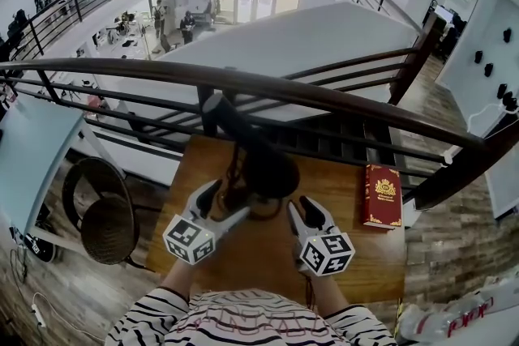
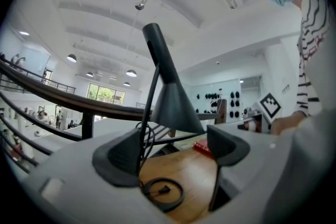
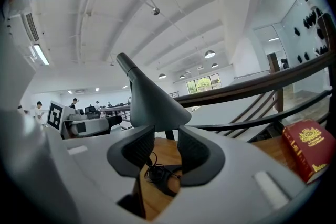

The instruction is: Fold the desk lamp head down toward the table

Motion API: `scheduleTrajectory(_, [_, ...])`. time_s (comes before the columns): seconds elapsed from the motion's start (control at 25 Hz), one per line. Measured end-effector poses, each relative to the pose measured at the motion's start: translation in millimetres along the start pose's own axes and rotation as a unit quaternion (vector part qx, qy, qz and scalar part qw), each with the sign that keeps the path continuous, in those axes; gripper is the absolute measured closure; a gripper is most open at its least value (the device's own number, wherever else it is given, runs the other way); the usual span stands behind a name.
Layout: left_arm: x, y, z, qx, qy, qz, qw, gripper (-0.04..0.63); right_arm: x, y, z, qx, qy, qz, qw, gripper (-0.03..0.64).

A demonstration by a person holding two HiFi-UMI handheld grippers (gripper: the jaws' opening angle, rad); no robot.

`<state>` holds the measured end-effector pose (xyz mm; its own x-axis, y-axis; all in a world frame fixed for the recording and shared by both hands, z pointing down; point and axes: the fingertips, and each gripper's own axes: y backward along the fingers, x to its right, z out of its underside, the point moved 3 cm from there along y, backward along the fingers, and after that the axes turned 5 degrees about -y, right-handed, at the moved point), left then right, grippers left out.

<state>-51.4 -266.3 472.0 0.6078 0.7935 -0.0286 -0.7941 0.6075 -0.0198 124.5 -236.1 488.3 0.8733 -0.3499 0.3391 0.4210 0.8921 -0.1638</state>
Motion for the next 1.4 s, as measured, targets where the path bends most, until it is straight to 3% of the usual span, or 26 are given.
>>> scheduleTrajectory(0.2, [8, 8, 15, -0.009, 0.002, -0.009, 0.9999, 0.228, 0, 8, 13, -0.01, 0.0, -0.013, 1.0, 0.495])
scheduleTrajectory(0.6, [27, 23, 39, -0.035, 0.008, -0.032, 0.9989, 0.441, -3, 16, 33, -0.048, 0.013, -0.049, 0.998, 0.586])
scheduleTrajectory(0.72, [32, 24, 46, -0.04, 0.012, -0.044, 0.9982, 0.46, -1, 17, 36, -0.052, 0.007, -0.06, 0.997, 0.609])
scheduleTrajectory(0.96, [46, 26, 49, -0.041, 0.015, -0.066, 0.9968, 0.516, 4, 24, 40, -0.067, 0.01, -0.079, 0.995, 0.615])
scheduleTrajectory(1.12, [58, 26, 54, -0.042, 0.021, -0.076, 0.996, 0.592, 8, 30, 43, -0.079, 0.014, -0.094, 0.992, 0.615])
scheduleTrajectory(1.4, [77, 23, 67, -0.054, 0.031, -0.089, 0.9941, 0.594, 16, 43, 56, -0.102, 0.015, -0.112, 0.988, 0.617])
